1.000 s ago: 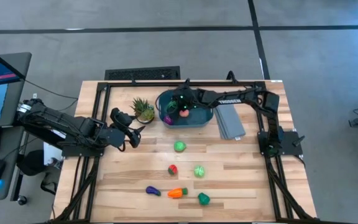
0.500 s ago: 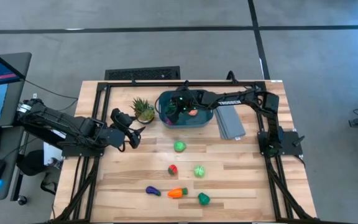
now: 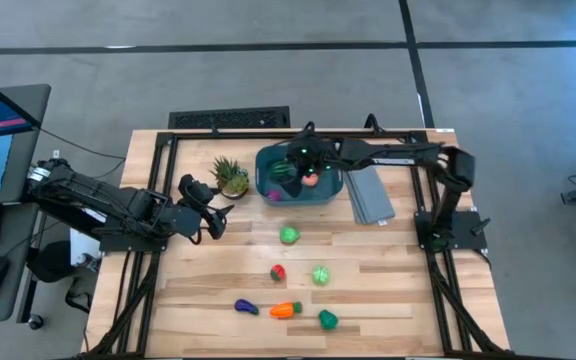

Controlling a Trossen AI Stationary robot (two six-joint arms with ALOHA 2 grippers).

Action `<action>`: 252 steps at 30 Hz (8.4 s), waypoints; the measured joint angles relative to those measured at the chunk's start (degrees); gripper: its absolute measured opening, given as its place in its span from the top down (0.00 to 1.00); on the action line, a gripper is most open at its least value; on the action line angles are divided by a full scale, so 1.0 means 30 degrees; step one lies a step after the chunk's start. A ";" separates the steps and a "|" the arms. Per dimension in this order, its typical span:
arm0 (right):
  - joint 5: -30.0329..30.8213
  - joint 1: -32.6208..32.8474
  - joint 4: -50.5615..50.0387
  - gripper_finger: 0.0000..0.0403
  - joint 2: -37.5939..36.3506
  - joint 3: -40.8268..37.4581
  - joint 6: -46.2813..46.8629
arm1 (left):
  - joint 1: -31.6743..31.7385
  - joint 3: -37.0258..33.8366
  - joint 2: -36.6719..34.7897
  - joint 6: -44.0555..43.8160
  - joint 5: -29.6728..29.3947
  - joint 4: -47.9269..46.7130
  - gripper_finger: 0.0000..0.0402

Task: Pick and placing Produce into tupperware
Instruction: Put the eggplant into the blue bin

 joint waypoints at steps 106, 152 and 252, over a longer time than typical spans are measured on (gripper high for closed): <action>0.3667 0.9333 -0.5107 0.18 -2.6958 -1.3670 0.7583 | -0.5078 0.7657 1.7311 0.3196 1.5246 0.0855 0.37; 0.3852 0.9333 -0.5216 0.18 -2.6950 -1.3654 0.7764 | -0.5035 0.7824 1.8484 0.1029 1.5532 0.1267 0.70; 0.5538 0.9326 -0.5814 0.18 -2.7038 -1.3676 0.7795 | 1.2809 1.1322 1.8549 1.2692 1.5705 0.5455 0.65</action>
